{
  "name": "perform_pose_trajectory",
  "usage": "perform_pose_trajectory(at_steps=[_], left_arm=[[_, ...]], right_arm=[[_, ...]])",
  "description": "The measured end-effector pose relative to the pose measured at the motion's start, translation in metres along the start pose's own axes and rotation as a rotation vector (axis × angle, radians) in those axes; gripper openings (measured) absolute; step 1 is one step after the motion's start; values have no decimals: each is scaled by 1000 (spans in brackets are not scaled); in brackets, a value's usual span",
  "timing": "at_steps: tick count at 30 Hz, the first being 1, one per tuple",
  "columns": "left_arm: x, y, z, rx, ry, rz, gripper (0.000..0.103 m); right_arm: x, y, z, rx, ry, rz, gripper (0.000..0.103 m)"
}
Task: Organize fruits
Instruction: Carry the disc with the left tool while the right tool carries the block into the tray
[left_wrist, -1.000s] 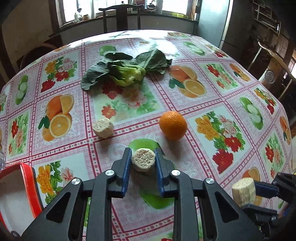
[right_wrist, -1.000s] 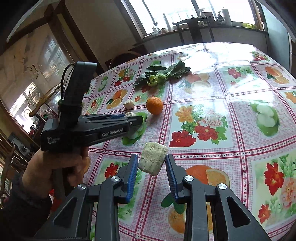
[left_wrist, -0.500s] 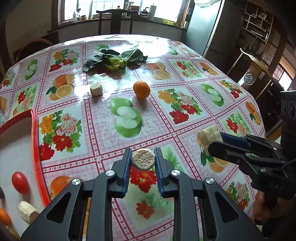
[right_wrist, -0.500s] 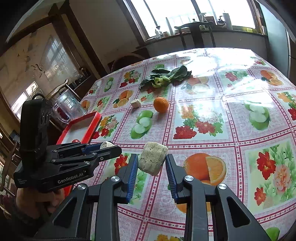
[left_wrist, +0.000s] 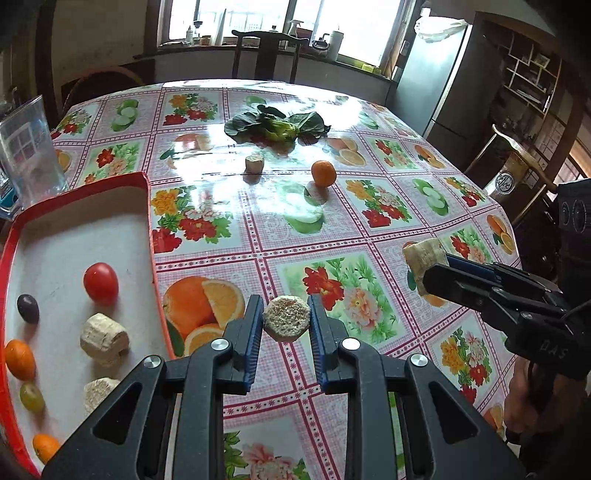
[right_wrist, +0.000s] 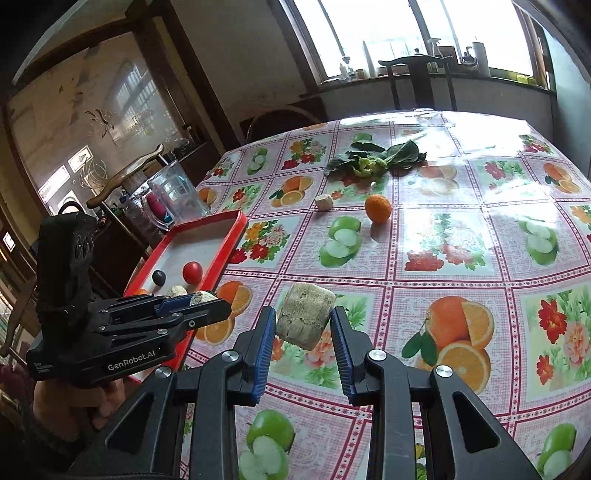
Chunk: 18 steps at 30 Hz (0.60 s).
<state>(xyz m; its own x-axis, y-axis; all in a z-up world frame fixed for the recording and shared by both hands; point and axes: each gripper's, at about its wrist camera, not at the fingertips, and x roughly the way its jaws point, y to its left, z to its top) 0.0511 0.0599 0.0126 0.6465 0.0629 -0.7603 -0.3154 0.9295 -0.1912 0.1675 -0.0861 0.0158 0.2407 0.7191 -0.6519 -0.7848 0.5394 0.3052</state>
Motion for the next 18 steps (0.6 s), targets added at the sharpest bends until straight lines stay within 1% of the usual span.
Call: perform_pose_trajectory(at_steps=[10,18], left_arm=[[-29,15,-12,-31,-39,22,22],[-42,29,-19,-56,-61,31,22]], right_arm=[[3,30,-6,-41,10,26,31],[5,49,-8,-69,14,36,31]])
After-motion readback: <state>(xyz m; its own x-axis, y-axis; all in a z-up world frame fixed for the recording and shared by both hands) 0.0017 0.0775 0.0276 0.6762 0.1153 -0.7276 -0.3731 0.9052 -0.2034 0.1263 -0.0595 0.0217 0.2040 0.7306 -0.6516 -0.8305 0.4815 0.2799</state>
